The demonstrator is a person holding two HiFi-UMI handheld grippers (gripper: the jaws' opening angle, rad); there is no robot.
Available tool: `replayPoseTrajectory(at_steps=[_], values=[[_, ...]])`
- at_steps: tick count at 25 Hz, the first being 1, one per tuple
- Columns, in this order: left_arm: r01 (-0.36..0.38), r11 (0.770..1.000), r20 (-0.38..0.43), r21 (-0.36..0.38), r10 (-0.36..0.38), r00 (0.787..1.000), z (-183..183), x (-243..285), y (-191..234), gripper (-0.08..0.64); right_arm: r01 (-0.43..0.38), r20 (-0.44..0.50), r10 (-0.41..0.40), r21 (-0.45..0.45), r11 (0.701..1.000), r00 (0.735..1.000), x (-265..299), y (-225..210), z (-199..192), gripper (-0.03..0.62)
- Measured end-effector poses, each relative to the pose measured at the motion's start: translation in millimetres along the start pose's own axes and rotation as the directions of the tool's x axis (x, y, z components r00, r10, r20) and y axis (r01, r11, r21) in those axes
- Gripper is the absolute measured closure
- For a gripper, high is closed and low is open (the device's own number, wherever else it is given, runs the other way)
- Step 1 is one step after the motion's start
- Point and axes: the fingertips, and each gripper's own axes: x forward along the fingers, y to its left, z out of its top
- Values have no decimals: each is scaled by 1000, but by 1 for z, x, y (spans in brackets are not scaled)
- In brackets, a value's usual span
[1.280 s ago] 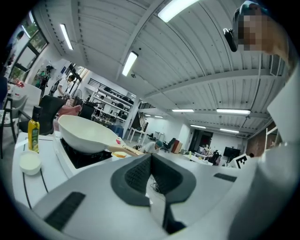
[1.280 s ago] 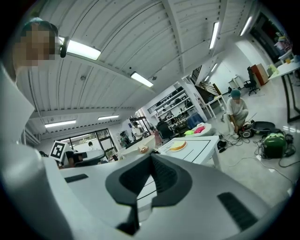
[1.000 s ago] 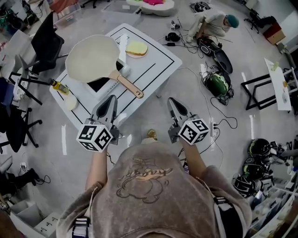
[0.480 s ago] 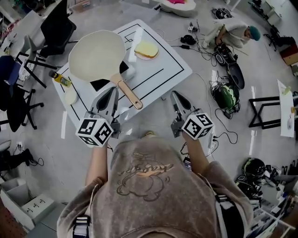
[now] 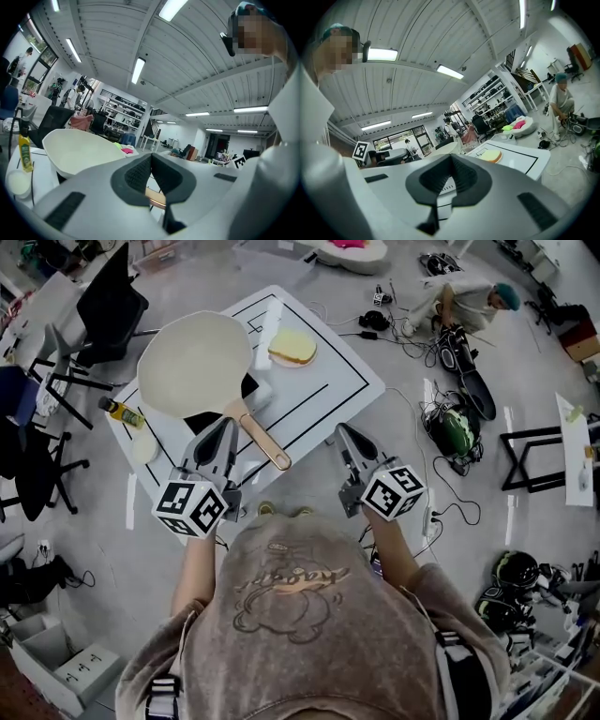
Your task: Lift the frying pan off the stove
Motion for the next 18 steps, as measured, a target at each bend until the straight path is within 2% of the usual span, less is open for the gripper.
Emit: replayPoseTrajectory(at_steps=[10,14,18], values=[[44,999,0,13,-44,999,5,10,3,551,-9,17,10,-10,1000,1000,6,9,4,601],[54,998,-7,8,-54,999,6,7,4,494,-31,23,31,-13,999,999,10,14,8,552],[58,998,-17,-33,-59,998,2,3,11,433,-74,12,74,0,997,997,15,23,4,483]])
